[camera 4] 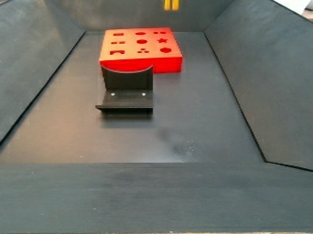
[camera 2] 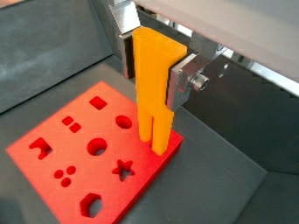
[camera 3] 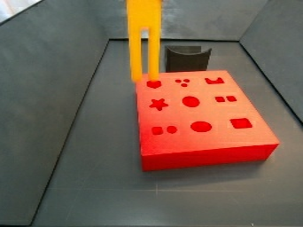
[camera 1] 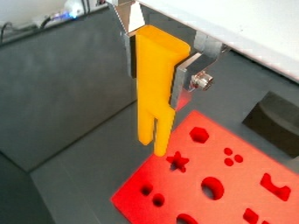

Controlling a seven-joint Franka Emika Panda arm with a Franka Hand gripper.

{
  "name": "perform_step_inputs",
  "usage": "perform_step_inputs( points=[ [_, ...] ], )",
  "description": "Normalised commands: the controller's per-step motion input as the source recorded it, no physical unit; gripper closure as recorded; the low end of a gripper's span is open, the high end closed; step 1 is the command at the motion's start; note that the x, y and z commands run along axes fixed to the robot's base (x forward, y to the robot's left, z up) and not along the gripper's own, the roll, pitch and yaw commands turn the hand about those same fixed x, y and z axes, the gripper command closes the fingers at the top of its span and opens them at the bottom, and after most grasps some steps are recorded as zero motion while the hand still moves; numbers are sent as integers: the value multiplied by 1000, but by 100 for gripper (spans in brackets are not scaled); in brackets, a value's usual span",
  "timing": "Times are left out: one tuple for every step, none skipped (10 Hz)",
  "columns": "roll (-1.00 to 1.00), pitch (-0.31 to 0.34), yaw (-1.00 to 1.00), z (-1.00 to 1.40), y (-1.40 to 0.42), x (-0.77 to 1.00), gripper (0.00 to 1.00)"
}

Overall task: Pick up the square-circle object. Move up. Move to above the board. Insert the square-circle object.
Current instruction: Insert the square-circle object.

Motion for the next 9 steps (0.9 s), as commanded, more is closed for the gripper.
perform_step_inputs(
  points=[
    [227,-143,223,-709,-343,80,100],
    [191,-123,160,-683,-329,137,100],
    [134,-74,86,-611,-303,240,100],
    [43,-89,23,-546,-229,271,100],
    [39,-63,0,-440,-203,317,100],
    [80,0,0,-314,-171,366,100],
    [101,0,0,-200,-94,263,100],
    [116,0,60,-126,-23,131,100],
    [139,0,131,-131,-6,91,100]
  ],
)
